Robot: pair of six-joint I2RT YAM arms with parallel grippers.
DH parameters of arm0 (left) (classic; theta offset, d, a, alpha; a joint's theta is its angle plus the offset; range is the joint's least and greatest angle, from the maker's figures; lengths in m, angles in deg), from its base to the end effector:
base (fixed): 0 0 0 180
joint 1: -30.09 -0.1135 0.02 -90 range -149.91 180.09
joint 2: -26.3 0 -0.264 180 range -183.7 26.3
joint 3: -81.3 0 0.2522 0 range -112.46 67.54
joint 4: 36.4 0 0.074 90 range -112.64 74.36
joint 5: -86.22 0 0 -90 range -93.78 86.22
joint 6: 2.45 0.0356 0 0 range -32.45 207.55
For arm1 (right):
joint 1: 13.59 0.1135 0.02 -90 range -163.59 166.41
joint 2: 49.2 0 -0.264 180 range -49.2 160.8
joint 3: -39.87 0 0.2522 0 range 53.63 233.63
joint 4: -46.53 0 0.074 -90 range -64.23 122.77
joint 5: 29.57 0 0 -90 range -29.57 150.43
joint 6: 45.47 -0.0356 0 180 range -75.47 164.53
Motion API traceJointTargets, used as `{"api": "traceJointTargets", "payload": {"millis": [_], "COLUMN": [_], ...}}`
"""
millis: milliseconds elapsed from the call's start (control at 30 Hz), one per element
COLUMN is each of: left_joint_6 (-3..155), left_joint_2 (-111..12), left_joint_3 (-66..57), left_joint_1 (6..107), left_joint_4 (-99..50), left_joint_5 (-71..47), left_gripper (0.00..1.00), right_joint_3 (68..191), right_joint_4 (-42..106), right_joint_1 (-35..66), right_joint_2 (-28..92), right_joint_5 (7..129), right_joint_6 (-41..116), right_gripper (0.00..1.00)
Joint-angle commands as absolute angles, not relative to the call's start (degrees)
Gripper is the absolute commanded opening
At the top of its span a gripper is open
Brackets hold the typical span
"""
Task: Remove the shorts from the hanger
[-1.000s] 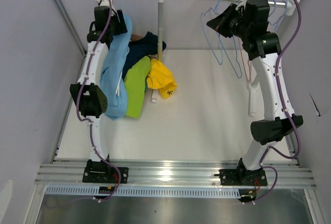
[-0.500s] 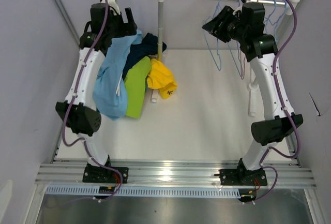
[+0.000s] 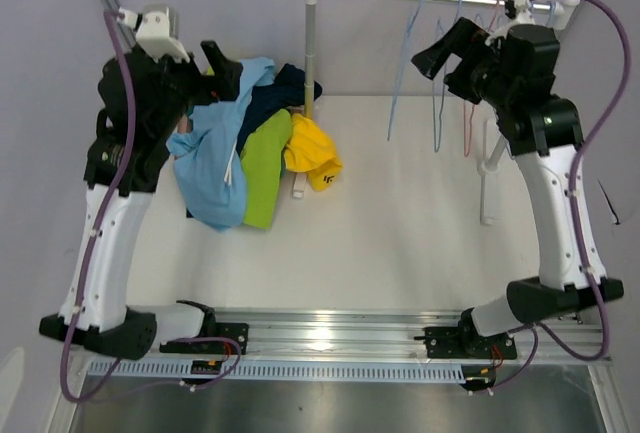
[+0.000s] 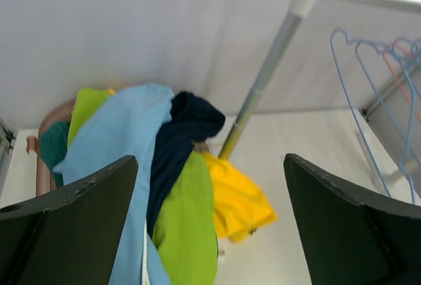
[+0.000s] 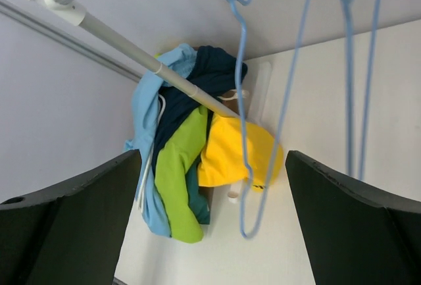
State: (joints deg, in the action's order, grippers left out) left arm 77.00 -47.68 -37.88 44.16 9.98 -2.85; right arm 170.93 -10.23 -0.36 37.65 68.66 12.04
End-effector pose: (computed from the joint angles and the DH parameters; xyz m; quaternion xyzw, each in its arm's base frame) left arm 0.2275 -0.0564 0.5439 0.0163 0.7142 -0.1435 0.6849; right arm 0.2840 0.0720 0.5292 0.0859 0.7747 0.2940 0.5532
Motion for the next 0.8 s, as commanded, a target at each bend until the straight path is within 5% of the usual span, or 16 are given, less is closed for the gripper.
{"api": "traceJointTargets", "payload": {"millis": [0,267,767], "left_joint_6": [77.7,76.0,77.9], "left_joint_2": [-38.7,-15.1,-2.6], "left_joint_3": [-24.6,2.5,11.2], "left_joint_1": [45.6,46.0,46.0], "left_joint_4": [7.1,7.1,12.9], "left_joint_5": [-2.5,1.3,7.6], "left_gripper": [0.99,0.99,0.99], "right_joint_3": [166.0,140.4,126.9], "right_joint_4": [-11.8,-3.2,-1.7], "right_joint_1": [-0.6,-0.6,-0.7], "right_joint_2": [26.3,-0.8,-14.0], "right_joint_5": [62.6,62.3,66.1], "right_joint_6": [18.2,24.4,21.7], "right_gripper": [0.99,0.99,1.00]}}
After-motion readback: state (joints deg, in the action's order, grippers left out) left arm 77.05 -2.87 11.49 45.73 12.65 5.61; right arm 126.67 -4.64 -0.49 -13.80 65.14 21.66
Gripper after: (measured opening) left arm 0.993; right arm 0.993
